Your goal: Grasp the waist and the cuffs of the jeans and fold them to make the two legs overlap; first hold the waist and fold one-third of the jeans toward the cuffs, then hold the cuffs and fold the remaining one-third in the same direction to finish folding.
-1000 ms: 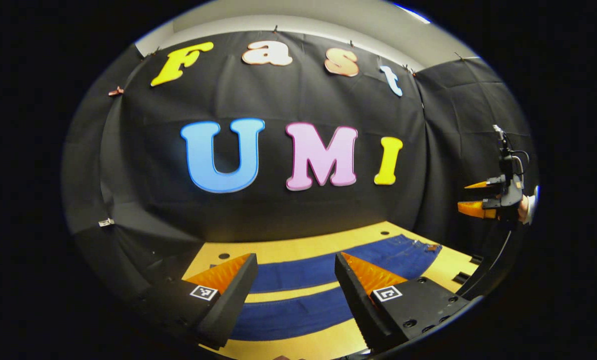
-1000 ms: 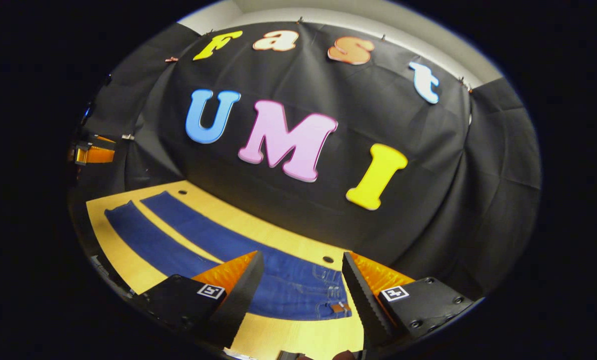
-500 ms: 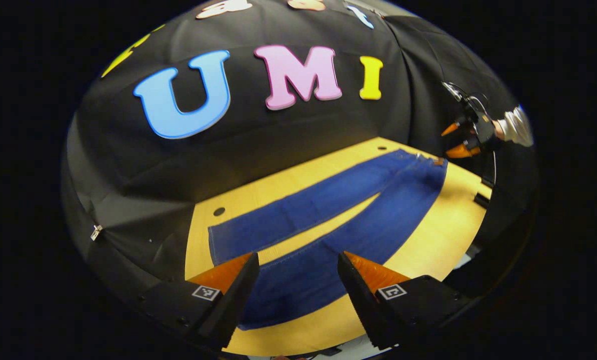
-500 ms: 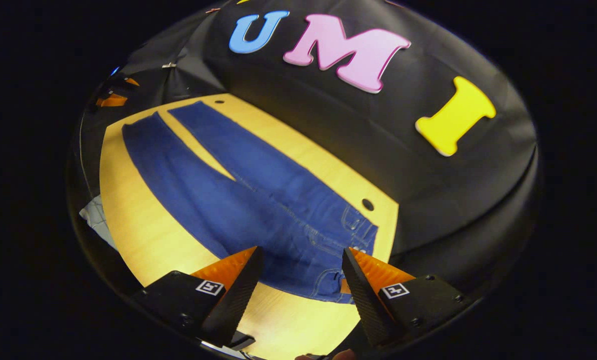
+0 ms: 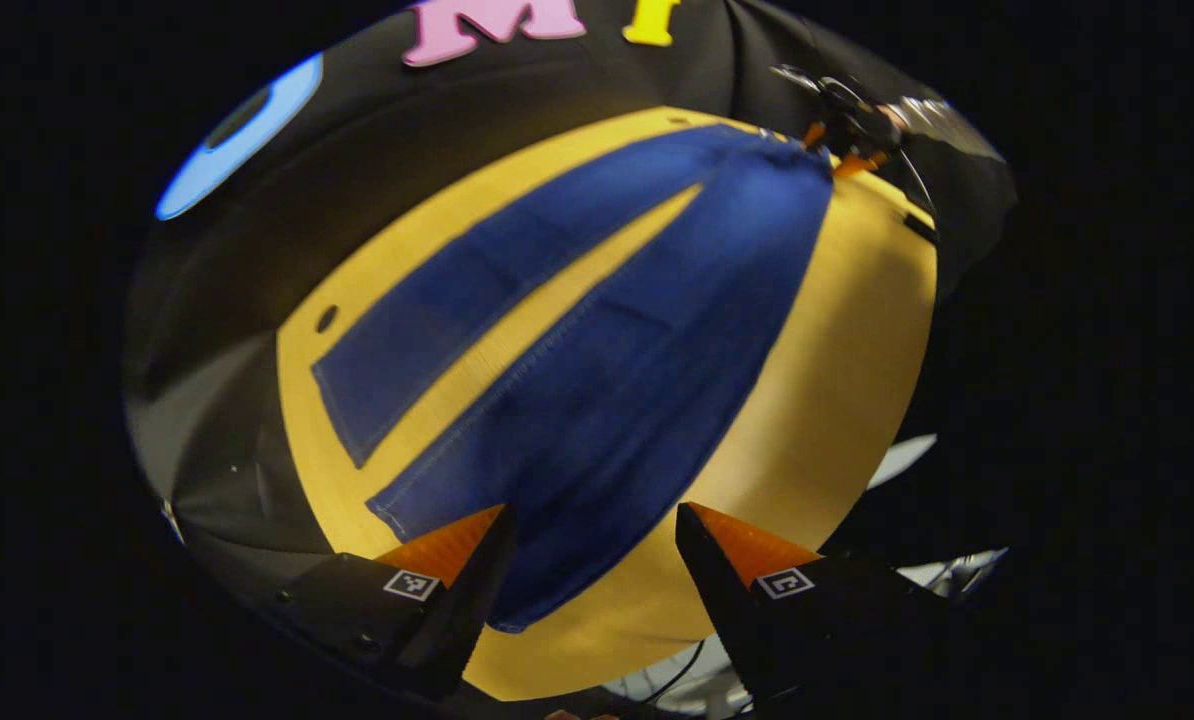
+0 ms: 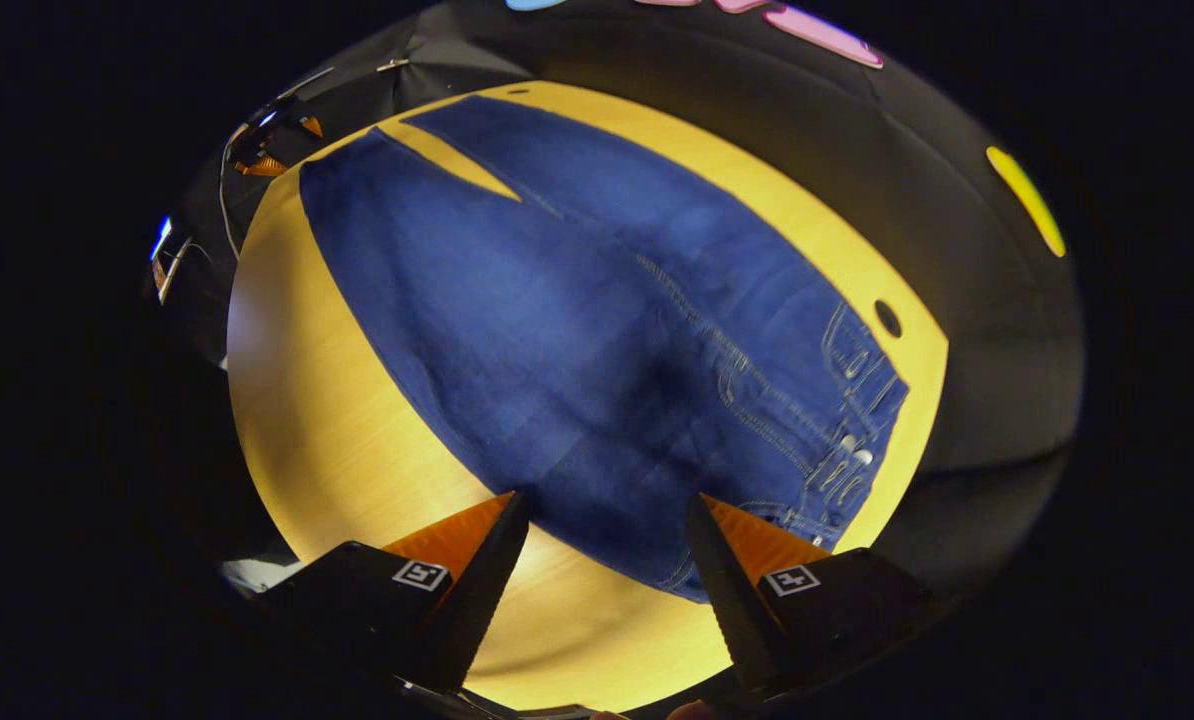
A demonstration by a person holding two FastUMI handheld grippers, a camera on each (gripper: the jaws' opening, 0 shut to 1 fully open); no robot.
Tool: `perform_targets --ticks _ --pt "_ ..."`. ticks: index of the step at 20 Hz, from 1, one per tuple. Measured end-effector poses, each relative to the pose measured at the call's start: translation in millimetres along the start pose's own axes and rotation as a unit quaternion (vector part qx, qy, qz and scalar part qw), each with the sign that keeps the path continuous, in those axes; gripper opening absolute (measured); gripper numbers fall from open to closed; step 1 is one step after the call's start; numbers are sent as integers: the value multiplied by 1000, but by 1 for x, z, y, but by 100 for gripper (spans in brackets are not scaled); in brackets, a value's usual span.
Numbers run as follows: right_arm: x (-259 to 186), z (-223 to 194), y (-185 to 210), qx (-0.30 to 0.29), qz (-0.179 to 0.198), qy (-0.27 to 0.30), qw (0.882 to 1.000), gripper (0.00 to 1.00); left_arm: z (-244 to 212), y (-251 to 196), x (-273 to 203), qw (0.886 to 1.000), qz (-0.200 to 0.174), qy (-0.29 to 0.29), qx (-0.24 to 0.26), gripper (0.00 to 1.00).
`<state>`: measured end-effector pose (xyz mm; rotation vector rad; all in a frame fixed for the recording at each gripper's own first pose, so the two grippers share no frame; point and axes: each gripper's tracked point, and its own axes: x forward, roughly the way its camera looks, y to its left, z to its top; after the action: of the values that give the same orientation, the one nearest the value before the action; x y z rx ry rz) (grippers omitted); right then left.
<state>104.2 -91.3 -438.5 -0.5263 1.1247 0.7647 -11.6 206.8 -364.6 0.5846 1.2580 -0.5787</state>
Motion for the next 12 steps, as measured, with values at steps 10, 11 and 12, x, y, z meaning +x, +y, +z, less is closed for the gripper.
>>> perform_targets --ticks 10,11,12 --pt "13 -24 -15 -3 46 91 995 97 -43 2 27 989 -63 117 68 99" --pt "17 -27 -14 2 49 103 993 97 -46 1 34 988 -65 119 71 99" --pt "18 -30 -15 -6 47 114 992 97 -45 -2 37 987 -75 122 72 99"
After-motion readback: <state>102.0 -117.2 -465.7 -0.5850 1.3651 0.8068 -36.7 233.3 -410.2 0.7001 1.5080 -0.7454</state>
